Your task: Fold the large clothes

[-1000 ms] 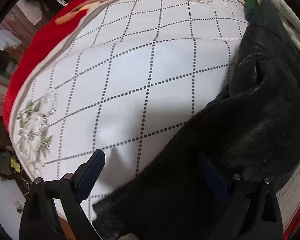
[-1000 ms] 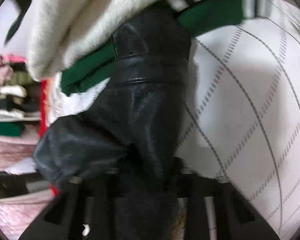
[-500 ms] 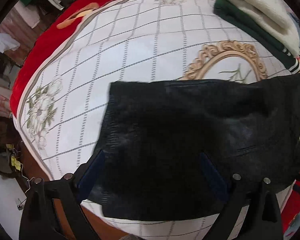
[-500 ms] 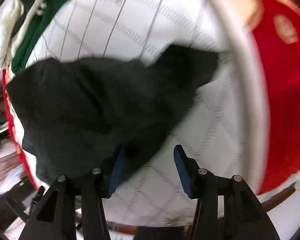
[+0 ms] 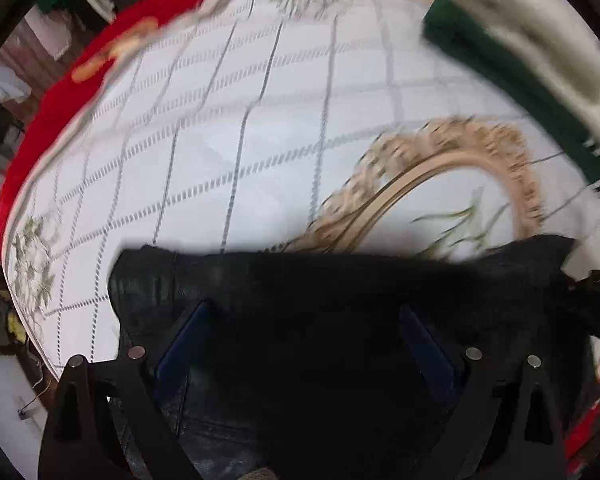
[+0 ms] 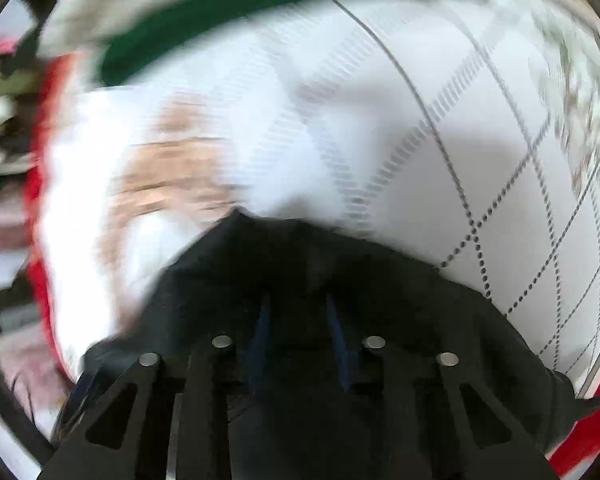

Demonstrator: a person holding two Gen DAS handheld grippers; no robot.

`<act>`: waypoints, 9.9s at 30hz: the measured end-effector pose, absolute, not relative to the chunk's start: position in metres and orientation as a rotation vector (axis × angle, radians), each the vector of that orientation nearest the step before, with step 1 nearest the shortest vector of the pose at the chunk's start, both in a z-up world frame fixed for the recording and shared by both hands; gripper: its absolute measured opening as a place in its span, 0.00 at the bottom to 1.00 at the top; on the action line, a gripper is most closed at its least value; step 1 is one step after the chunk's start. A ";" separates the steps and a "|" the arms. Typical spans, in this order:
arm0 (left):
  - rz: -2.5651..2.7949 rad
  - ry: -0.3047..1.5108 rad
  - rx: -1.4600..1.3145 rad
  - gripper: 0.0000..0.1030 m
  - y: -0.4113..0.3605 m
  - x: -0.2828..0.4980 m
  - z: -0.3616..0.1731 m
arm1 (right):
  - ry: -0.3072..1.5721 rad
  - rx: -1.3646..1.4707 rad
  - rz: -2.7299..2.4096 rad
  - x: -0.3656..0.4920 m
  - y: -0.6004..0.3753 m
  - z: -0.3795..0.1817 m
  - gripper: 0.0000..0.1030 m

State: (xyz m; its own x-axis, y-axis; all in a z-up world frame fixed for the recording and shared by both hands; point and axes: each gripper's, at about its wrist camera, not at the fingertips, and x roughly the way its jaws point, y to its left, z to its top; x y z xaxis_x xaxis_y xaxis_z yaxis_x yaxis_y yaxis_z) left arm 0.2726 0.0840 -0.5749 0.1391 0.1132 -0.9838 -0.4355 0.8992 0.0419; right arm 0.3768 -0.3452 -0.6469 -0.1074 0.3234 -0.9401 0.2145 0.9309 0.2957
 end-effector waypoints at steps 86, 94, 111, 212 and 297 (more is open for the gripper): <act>0.353 1.443 -0.120 1.00 -0.017 0.248 -0.583 | 1.493 0.761 -0.011 0.232 -0.526 -0.577 0.61; 0.320 1.459 -0.163 1.00 -0.009 0.247 -0.586 | 1.379 1.026 0.030 0.213 -0.543 -0.662 0.62; 0.292 1.472 -0.189 1.00 0.007 0.255 -0.599 | 1.201 1.261 0.348 0.285 -0.501 -0.690 0.68; 0.432 1.310 -0.295 1.00 0.202 0.254 -0.612 | 1.788 -0.014 0.320 0.394 -0.159 -0.604 0.22; 0.203 0.630 -0.766 0.28 0.209 0.325 -0.326 | 1.194 1.235 0.929 0.524 -0.312 -0.431 0.50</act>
